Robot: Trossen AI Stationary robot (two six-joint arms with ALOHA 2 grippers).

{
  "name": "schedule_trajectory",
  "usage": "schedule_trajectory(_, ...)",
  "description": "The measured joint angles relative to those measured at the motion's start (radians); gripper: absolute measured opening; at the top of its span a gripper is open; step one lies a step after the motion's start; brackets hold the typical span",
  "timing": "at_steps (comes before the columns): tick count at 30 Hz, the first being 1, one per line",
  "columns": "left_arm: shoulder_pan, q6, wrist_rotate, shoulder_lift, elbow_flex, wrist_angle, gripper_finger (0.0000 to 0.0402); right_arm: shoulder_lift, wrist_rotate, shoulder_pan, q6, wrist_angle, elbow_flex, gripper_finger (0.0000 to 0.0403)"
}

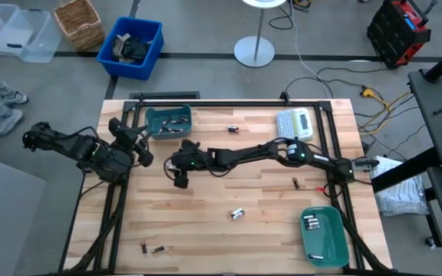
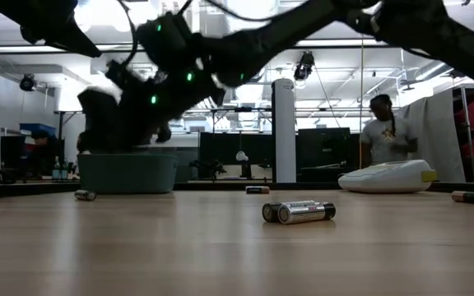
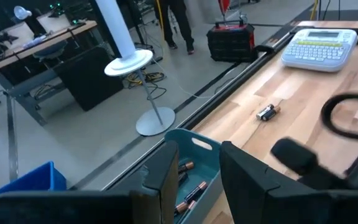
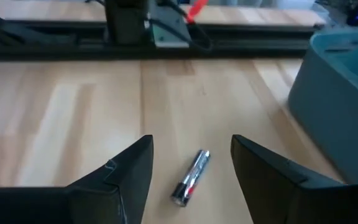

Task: Sort batteries
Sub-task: Put the silver battery into the green bin

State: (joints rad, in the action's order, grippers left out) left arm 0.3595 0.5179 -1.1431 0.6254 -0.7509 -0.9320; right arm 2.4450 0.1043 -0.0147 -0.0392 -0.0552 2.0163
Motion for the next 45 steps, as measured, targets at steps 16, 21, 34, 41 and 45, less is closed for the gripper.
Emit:
schedule_trajectory(16, 0.0, -0.001, 0.0, 0.003, 0.0, 0.002, 0.0098, 0.15, -0.079, -0.029, 0.148, -0.111, 0.007, 0.0212)
schedule_trajectory(21, 0.0, -0.002, 0.0, 0.003, 0.001, 0.004, 0.0098, 0.168, -0.078, -0.028, 0.159, -0.116, 0.022, 0.0205)
schedule_trajectory(34, 0.0, -0.003, 0.0, 0.003, 0.001, 0.004, 0.0098, 0.169, -0.04, -0.032, 0.128, -0.111, 0.021, 0.0132)
schedule_trajectory(41, 0.0, -0.004, 0.0, 0.003, 0.001, 0.003, 0.0098, 0.169, -0.039, -0.033, 0.083, -0.096, 0.021, 0.0065)
schedule_trajectory(45, 0.0, -0.008, 0.0, 0.003, 0.001, 0.003, 0.0098, 0.169, -0.039, -0.033, 0.08, -0.089, 0.021, 0.0044)
